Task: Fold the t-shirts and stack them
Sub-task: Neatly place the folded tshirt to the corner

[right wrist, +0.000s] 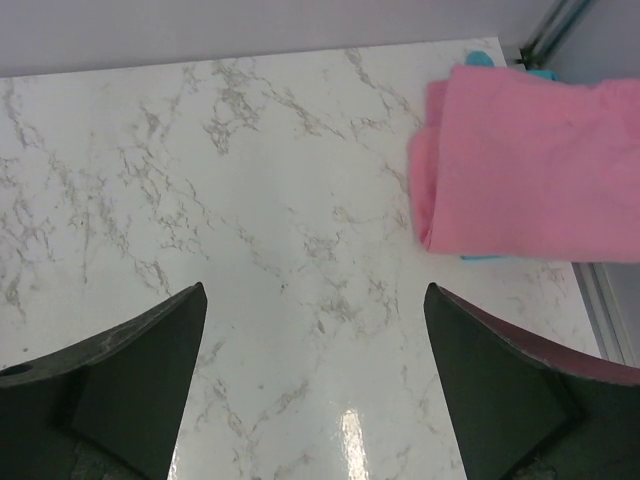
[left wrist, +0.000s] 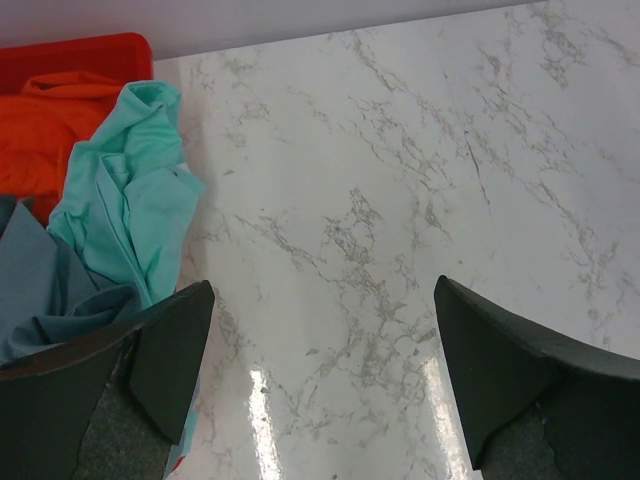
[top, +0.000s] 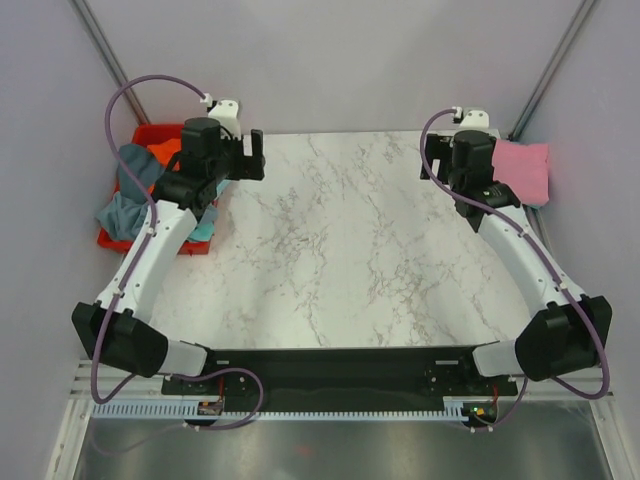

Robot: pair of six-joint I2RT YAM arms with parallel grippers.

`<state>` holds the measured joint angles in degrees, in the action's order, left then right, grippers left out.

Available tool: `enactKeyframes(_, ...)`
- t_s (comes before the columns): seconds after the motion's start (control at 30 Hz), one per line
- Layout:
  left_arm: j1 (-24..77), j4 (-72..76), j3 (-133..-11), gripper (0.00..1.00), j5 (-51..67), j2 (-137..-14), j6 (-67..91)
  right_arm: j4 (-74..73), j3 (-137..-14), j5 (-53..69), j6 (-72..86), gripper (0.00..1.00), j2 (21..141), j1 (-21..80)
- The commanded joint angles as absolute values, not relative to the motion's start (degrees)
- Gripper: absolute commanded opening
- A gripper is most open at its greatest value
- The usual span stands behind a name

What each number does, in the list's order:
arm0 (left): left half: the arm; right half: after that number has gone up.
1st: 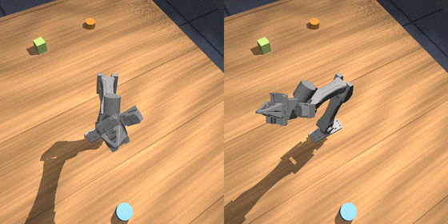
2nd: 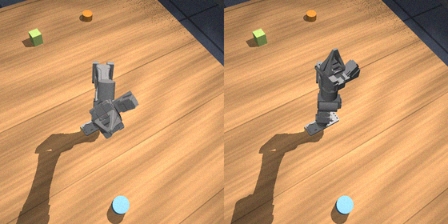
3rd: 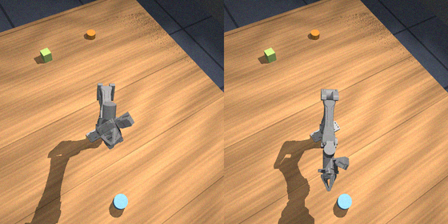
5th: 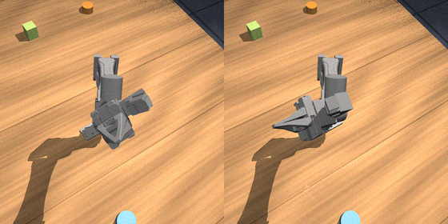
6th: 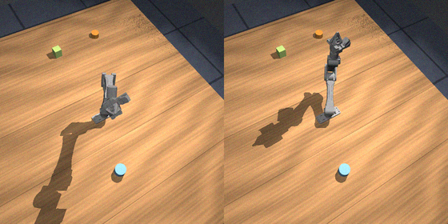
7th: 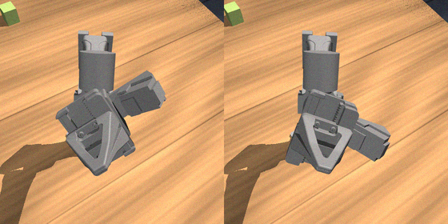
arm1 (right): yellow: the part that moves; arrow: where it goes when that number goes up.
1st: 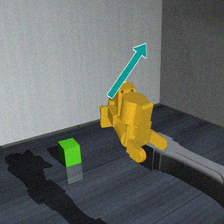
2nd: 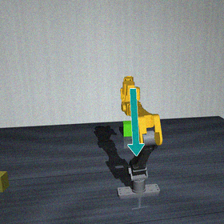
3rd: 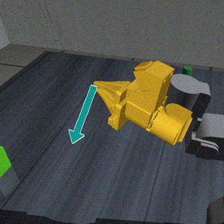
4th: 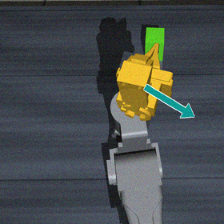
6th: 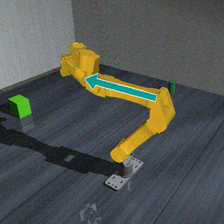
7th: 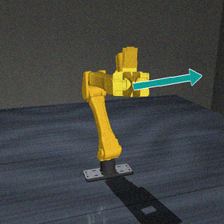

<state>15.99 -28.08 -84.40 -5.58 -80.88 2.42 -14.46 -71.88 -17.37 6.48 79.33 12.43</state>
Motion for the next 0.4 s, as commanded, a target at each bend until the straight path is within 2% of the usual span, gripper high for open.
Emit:
enactKeyframes(0.0, 14.50, -25.31, -80.79, 0.99, 2.08, -77.62, 6.32, -19.24, -71.20, -23.12, 8.52, 0.98, 76.91, 13.18)
enactKeyframes(0.13, 11.35, -25.31, -76.03, 0.99, 7.11, -74.19, 9.14, -21.18, -68.56, -20.84, 10.28, 0.98, 74.97, 13.54)
enactKeyframes(0.37, 5.02, -26.02, -71.82, 0.99, 9.32, -71.11, 7.03, -21.53, -66.45, -20.21, 9.66, 0.98, 72.96, 13.45)
